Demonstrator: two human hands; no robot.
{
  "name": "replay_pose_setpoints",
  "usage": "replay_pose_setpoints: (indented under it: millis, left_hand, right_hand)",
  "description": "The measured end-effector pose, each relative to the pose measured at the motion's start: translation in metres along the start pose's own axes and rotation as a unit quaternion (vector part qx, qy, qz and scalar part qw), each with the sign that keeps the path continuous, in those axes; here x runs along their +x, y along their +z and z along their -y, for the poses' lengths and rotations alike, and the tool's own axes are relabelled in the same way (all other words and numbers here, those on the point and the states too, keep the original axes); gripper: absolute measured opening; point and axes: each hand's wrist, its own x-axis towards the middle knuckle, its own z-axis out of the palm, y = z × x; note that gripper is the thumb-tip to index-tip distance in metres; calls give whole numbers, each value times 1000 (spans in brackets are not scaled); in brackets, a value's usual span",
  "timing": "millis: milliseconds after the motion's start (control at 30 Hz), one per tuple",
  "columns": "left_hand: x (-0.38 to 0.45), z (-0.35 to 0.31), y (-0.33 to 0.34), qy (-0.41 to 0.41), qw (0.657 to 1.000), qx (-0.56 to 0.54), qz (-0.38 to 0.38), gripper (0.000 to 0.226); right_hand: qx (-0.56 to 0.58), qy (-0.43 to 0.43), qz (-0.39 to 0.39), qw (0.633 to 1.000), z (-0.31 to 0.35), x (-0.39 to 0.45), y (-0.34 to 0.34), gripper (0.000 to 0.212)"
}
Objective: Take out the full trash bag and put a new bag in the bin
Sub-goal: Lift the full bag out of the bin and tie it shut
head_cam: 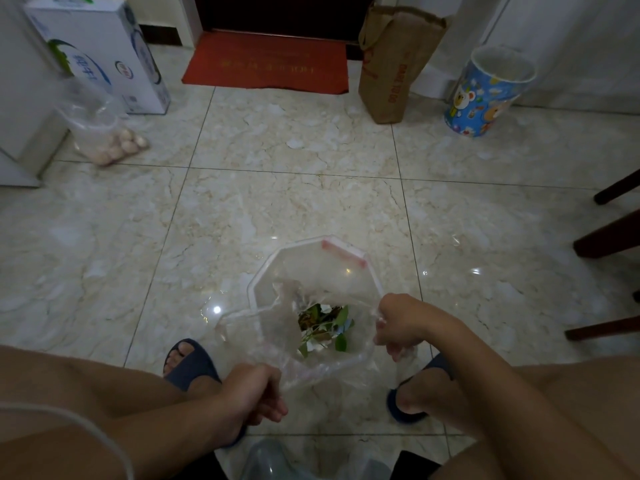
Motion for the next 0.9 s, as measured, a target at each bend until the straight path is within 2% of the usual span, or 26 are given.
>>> replay_pose_setpoints:
  millis: [100, 167, 267, 400, 500, 567, 600, 667, 767, 833, 900]
  left_hand:
    - [-10, -4, 4, 68, 997, 28, -24, 27]
    - [-12, -3, 7, 180, 981, 52, -47, 34]
    - [-8, -7, 6, 349, 934, 37, -67, 29]
    - [-7, -31, -6, 454, 872, -4, -183, 24]
    - [-8, -51, -18, 439, 856, -17, -271, 40]
    - [-13, -68, -25, 414, 875, -41, -246, 63]
    - [-15, -76, -27, 402, 886, -48, -226, 67]
    - [-18, -88, -28, 385, 898, -36, -208, 52]
    - [-21, -101, -28, 376, 900, 8, -219, 4]
    - [-27, -109, -30, 350, 916, -4, -196, 10]
    - [-40, -123, -34, 304, 941, -14, -146, 6]
  right_hand:
    - [54, -24, -1, 998, 1, -7, -8, 18]
    - [105, -40, -12, 994, 4, -13, -13, 18]
    - [210, -53, -43, 975, 6, -20, -21, 15]
    - [329, -81, -55, 939, 6, -33, -32, 17]
    - [403, -122, -34, 906, 5, -41, -37, 18]
    - [457, -150, -8, 877, 6, -45, -39, 17]
    - [487, -161, 5, 858, 7, -46, -40, 26]
    - [536, -177, 30, 825, 10, -51, -42, 48]
    - [580, -193, 59, 789, 15, -60, -47, 46]
    - [594, -191, 65, 778, 18, -65, -52, 45]
    - [619, -197, 71, 757, 19, -68, -58, 46]
